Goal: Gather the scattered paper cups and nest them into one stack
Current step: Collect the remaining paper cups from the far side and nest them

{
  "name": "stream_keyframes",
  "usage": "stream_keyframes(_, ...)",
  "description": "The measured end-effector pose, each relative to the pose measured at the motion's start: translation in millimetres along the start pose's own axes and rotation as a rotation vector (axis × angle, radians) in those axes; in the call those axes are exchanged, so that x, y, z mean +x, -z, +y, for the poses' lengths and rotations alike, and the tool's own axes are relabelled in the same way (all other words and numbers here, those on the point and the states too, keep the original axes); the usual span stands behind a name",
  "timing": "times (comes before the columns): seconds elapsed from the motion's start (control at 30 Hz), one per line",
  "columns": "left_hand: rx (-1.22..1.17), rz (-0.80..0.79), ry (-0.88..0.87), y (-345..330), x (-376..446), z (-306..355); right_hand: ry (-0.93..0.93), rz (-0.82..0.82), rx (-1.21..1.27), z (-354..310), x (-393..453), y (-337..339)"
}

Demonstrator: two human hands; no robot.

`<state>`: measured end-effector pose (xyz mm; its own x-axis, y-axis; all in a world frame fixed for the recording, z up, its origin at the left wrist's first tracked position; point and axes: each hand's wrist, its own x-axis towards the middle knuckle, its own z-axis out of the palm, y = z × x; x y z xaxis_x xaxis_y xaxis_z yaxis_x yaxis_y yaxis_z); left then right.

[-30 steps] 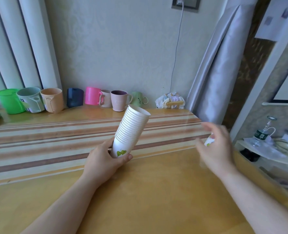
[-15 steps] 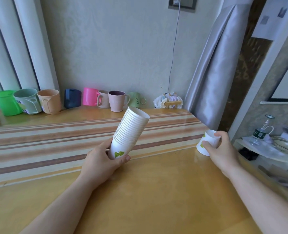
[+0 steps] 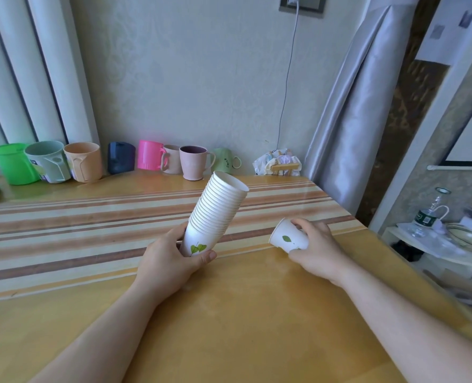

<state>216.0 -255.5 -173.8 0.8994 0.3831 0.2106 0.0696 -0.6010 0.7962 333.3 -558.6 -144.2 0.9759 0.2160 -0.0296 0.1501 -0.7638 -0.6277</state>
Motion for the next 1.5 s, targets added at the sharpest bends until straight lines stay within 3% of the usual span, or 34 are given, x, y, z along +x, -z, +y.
stream_keyframes(0.17,0.006,-0.002,0.000,-0.1,0.4,-1.1,-0.002,0.046,-0.376,-22.3,6.4,-9.5)
stream_keyframes(0.23,0.007,0.003,0.002,0.2,-0.1,-1.4,-0.026,0.100,-0.327,-29.1,8.3,-12.5)
stream_keyframes(0.27,0.007,0.004,0.003,0.2,-0.2,-1.0,-0.044,0.145,-0.122,-35.0,8.3,-12.0)
stream_keyframes(0.33,0.006,0.004,0.006,-0.4,0.2,0.0,-0.070,0.241,0.553,-52.6,9.2,-5.8)
stream_keyframes(0.4,0.013,0.007,0.008,-0.6,0.8,0.0,-0.084,0.214,1.152,-78.6,8.5,6.4)
stream_keyframes(0.5,0.021,0.002,0.016,0.0,1.0,-1.0,-0.003,0.054,1.598,-113.6,5.1,19.3)
stream_keyframes(0.67,0.025,0.003,0.010,1.1,0.6,0.4,0.152,-0.017,1.333,-143.2,-1.4,7.1)
stream_keyframes(0.97,0.067,0.009,0.001,3.1,-1.0,4.8,0.195,-0.067,1.128,-133.2,-2.0,-35.3)
stream_keyframes(1.17,0.017,-0.006,-0.012,3.4,-2.5,6.4,0.221,-0.191,0.775,-112.6,-12.6,-92.9)
stream_keyframes(1.37,0.005,-0.059,-0.031,-2.4,-1.3,3.3,0.231,-0.018,0.617,-119.5,-2.5,-103.0)
stream_keyframes(1.5,0.221,-0.071,-0.073,-7.8,1.4,-0.4,0.257,0.065,0.533,-121.0,22.7,-94.0)
